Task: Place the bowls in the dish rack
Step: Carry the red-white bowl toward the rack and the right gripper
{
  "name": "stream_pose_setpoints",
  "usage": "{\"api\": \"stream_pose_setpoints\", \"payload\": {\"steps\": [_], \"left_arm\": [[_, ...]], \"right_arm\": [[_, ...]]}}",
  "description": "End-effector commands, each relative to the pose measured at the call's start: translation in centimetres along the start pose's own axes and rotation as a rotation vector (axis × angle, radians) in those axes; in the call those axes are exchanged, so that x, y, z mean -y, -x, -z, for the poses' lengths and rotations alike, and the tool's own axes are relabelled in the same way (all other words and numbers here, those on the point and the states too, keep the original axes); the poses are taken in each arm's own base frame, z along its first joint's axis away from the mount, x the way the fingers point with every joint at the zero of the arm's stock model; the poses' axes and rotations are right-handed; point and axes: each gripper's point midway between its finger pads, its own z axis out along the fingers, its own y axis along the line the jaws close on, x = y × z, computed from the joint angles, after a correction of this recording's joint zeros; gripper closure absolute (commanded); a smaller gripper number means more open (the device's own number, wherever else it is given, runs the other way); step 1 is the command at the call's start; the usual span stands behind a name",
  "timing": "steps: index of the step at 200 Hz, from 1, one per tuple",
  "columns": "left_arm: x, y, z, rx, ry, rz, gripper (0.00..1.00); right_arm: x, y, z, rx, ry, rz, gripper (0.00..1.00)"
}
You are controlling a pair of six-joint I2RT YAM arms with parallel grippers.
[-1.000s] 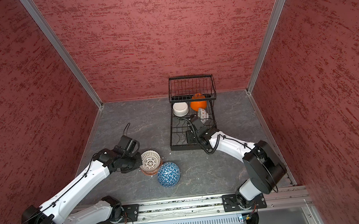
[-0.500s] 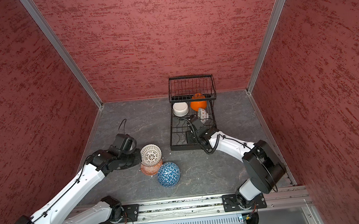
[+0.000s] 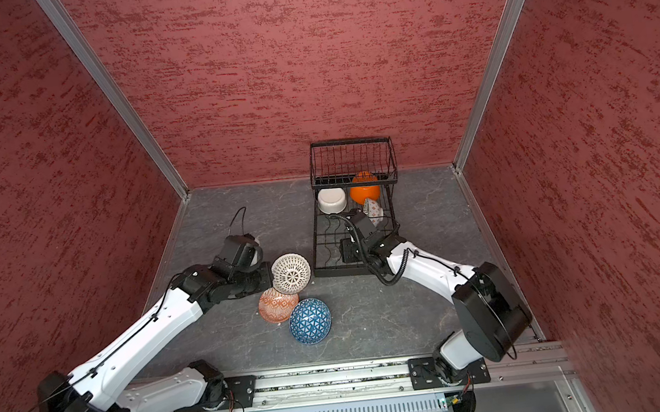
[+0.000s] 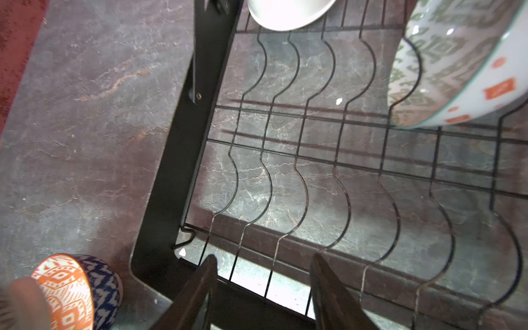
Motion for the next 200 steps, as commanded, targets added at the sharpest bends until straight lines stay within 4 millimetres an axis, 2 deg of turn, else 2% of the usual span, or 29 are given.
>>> {"api": "stream_pose_setpoints", "payload": {"steps": [1,89,138,200], "left_arm": [[3.1,2.6,0.4,0.081,-0.072,-0.038,1.0],[7.4,4.1,-3.9,0.034,-0.053,-0.148,1.0],[8.6,4.2,-5.5,0.008,-0.057,-0.174,1.0],[9.2,4.4,-6.1,0.001,-0.063,-0.185,1.0]], "right_arm": [[-1.1,2.3,2.6,0.066,0.011,-0.008,0.48],[-2.0,2.8,5.6,0.079,0.024,0.008,0.61],[-3.1,1.9,5.6,0.058,0.042,0.028,0.61],[-3.4,0.9,4.6,0.026,0.027,0.049,0.6]]}}
